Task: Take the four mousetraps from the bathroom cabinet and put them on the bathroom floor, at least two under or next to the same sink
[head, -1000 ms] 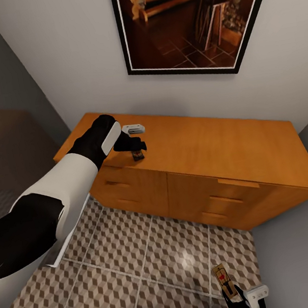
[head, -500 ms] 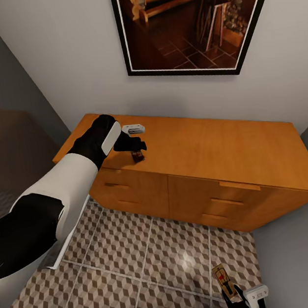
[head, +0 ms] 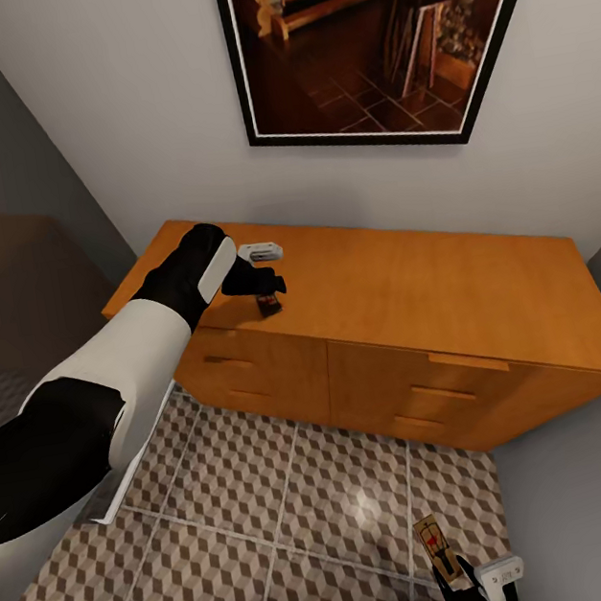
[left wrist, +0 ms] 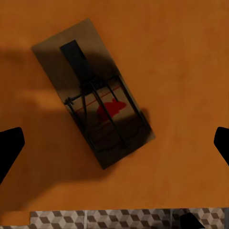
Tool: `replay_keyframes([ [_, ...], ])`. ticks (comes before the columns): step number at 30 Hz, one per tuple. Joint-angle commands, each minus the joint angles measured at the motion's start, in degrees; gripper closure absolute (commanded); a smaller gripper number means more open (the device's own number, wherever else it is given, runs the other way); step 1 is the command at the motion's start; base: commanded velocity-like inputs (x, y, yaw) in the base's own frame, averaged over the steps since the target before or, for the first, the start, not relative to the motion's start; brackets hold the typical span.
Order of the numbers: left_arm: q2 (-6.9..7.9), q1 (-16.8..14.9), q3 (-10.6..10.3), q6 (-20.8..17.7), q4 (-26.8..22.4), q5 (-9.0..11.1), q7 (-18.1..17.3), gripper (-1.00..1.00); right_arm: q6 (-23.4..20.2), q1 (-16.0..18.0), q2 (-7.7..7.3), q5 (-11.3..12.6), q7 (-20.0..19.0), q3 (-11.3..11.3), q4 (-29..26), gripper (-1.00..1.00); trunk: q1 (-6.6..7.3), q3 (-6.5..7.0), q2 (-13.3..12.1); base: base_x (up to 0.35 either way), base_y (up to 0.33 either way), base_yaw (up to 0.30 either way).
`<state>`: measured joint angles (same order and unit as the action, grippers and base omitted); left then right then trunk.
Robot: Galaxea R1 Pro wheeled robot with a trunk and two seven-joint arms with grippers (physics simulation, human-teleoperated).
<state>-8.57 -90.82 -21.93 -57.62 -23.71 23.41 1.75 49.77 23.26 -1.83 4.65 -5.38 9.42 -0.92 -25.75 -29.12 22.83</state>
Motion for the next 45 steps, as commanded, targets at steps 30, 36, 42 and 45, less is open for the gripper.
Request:
replay_keyframes([
  [30,0.04,-0.06,-0.04,1.98,-0.14,0.45,6.83,-1.00,0.15,0.03,-0.02,0.71,-0.77,0.07,0.04,1.00,-0.03,-0.12,0.09,0.000,0.000,0.000],
  [36,0.04,-0.06,-0.10,1.98,-0.11,0.49,6.86,-1.00,0.15,0.03,-0.02,0.71,-0.77,0.07,0.04,1.00,-0.03,-0.12,0.09,0.000,0.000,0.000],
  [42,-0.03,-0.06,-0.12,1.94,-0.11,0.58,6.76,-1.00,0.15,0.03,-0.02,0.71,-0.77,0.07,0.04,1.00,-0.03,-0.12,0.09,0.000,0.000,0.000],
  [45,-0.18,-0.06,-0.14,1.91,-0.09,0.64,6.61,-1.00,0.15,0.03,-0.02,0.71,-0.77,0.07,0.04,1.00,-0.03,-0.12,0.09,0.000,0.000,0.000],
])
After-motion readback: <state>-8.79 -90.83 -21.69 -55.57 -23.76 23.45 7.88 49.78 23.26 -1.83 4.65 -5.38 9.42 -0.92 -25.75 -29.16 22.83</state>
